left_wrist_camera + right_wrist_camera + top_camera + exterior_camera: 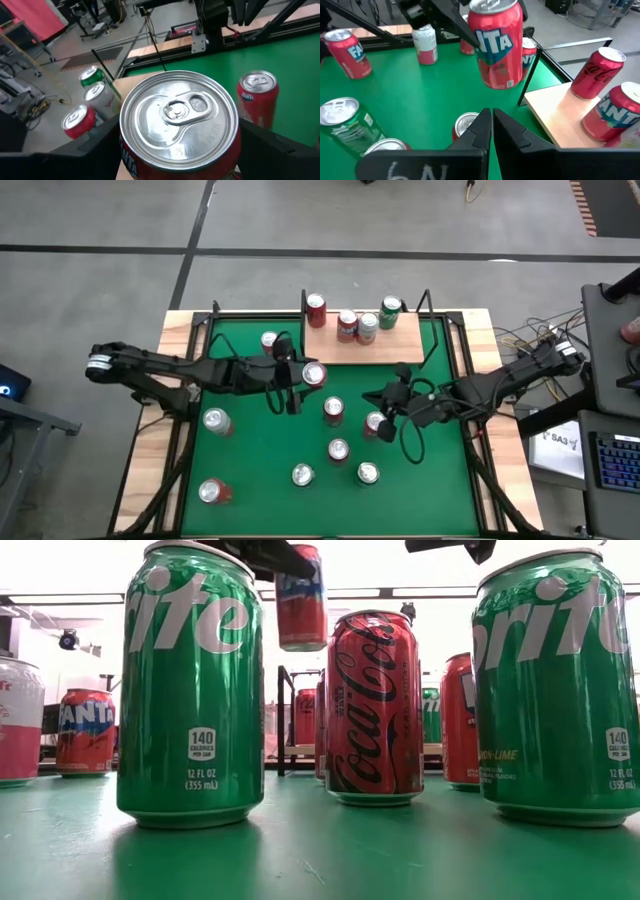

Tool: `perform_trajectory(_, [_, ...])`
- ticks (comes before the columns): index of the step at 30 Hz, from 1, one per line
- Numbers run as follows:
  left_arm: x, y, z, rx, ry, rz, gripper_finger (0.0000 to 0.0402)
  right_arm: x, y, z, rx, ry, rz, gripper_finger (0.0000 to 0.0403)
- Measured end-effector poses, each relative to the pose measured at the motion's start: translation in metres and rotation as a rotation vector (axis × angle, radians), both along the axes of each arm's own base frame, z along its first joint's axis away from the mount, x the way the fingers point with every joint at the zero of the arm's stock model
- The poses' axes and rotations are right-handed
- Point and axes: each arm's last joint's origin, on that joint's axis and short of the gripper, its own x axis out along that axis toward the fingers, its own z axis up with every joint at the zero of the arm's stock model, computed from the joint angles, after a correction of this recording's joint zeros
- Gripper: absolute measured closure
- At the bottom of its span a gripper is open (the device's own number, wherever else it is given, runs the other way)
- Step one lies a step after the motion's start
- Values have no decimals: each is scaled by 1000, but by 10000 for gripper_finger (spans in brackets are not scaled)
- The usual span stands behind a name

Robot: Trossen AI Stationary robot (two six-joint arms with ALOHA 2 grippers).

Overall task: Place canned beverage on shelf
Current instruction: Put the red soda can on the shelf aligned with the other red soda can

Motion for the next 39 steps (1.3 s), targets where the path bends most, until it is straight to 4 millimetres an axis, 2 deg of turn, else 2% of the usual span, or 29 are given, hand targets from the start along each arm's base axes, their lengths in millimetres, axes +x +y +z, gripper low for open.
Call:
perform_trajectory(11, [23, 30, 1, -9, 17, -26, 106, -20, -6, 7, -4, -36, 18, 394])
perform_trajectory(16, [33, 43, -1, -6, 35, -27, 105, -24, -7, 1, -10, -24, 18, 394])
perform_trajectory(22, [48, 61, -5, -7, 50, -24, 105, -26, -8, -5, -15, -13, 9, 394])
perform_trajectory(39, [86, 112, -28, -69, 95, -44, 104, -26, -9, -4, -23, -33, -32, 394])
